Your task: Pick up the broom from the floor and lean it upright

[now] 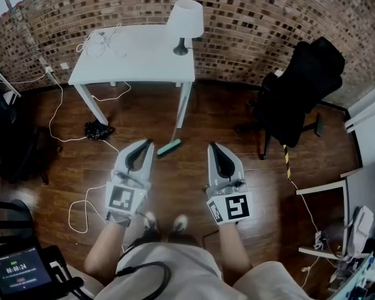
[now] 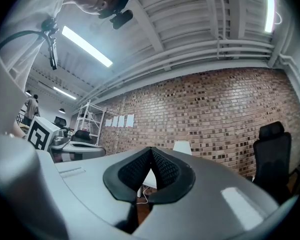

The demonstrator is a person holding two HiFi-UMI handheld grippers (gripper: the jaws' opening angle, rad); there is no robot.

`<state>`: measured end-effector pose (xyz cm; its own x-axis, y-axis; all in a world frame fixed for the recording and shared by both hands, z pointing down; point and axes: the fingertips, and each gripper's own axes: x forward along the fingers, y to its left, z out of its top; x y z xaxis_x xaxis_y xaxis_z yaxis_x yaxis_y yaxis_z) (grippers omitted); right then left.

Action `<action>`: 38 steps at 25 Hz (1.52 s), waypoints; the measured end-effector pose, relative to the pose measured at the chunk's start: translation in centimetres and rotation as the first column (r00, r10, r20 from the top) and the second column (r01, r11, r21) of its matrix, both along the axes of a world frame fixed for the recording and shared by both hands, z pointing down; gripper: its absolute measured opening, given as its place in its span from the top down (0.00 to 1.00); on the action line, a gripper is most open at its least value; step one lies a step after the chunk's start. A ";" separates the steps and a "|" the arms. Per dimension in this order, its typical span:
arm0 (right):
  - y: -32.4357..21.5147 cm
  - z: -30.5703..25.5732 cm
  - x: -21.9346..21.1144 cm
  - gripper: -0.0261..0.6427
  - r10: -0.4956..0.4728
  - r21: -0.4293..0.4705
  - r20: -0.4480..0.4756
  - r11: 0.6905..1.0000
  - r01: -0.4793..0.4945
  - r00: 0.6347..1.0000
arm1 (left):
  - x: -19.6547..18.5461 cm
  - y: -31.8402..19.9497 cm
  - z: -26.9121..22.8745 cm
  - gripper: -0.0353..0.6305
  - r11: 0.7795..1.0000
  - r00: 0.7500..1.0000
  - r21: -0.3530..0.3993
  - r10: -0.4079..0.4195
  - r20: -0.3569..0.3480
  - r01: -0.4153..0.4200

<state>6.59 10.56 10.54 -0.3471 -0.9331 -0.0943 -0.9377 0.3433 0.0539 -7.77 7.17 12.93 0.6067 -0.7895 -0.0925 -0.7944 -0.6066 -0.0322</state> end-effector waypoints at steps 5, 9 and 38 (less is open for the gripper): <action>0.1 0.6 -0.1 0.94 0.016 -0.016 0.006 1.000 -0.016 1.000 | -0.3 -0.4 -0.2 0.95 1.000 1.000 0.006 0.007 0.012 -0.007; -0.1 0.9 -0.1 0.94 0.021 -0.021 0.002 1.000 -0.021 1.000 | -0.4 -0.7 -0.1 0.95 1.000 1.000 0.004 0.008 0.010 -0.008; 0.5 2.0 0.8 0.94 0.052 -0.047 -0.025 0.997 -0.053 0.998 | 0.8 0.1 0.4 0.95 1.000 1.000 0.001 0.030 0.007 -0.030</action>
<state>7.40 11.01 12.50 -0.2992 -0.9533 -0.0411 -0.9531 0.2964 0.0611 -6.93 7.28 13.34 0.6304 -0.7711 -0.0894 -0.7758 -0.6298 -0.0387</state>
